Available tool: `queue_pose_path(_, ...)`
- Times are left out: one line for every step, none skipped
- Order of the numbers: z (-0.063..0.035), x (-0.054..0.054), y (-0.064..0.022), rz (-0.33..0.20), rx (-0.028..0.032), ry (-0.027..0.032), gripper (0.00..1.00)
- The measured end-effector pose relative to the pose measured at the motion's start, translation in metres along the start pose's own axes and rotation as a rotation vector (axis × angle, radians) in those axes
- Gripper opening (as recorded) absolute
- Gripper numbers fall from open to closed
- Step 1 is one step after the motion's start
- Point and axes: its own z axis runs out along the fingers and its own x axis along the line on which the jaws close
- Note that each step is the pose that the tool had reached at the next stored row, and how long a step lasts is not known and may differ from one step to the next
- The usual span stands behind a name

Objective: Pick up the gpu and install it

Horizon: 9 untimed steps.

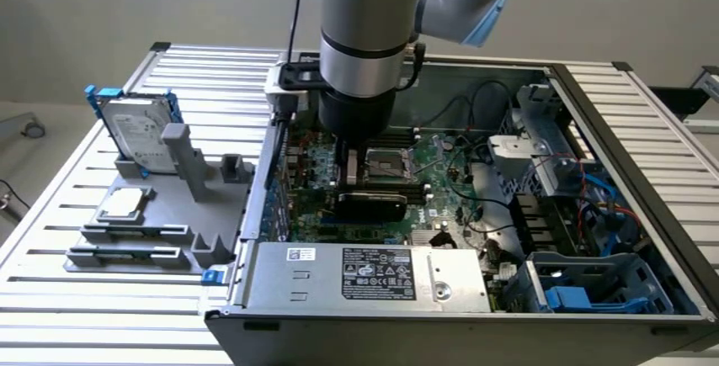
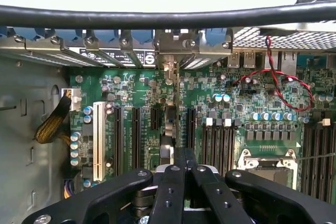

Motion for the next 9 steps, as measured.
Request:
queue_pose_path(0.0003, 0.0000, 0.0000, 0.000, -0.0001, 0.0002, 0.11)
queue_pose_path(0.0007, 0.0000, 0.0000, 0.000, -0.0001, 0.0001, 0.11)
queue_pose_path(0.0010, 0.0000, 0.0000, 0.000, -0.0002, 0.0002, 0.11)
queue_pose_path(0.0014, 0.0000, -0.0001, 0.000, -0.0001, 0.0001, 0.11)
queue_pose_path(0.0019, 0.0000, -0.0001, 0.000, -0.0001, 0.0000, 0.11)
queue_pose_path(0.0023, 0.0000, -0.0001, 0.000, 0.0000, -0.0001, 0.11)
queue_pose_path(0.0029, 0.0000, -0.0002, 0.000, 0.0005, -0.0005, 0.11)
queue_pose_path(0.0035, 0.0000, -0.0002, 0.000, 0.0005, -0.0006, 0.11)
queue_pose_path(0.0038, 0.0001, -0.0002, 0.000, 0.0001, -0.0003, 0.11)
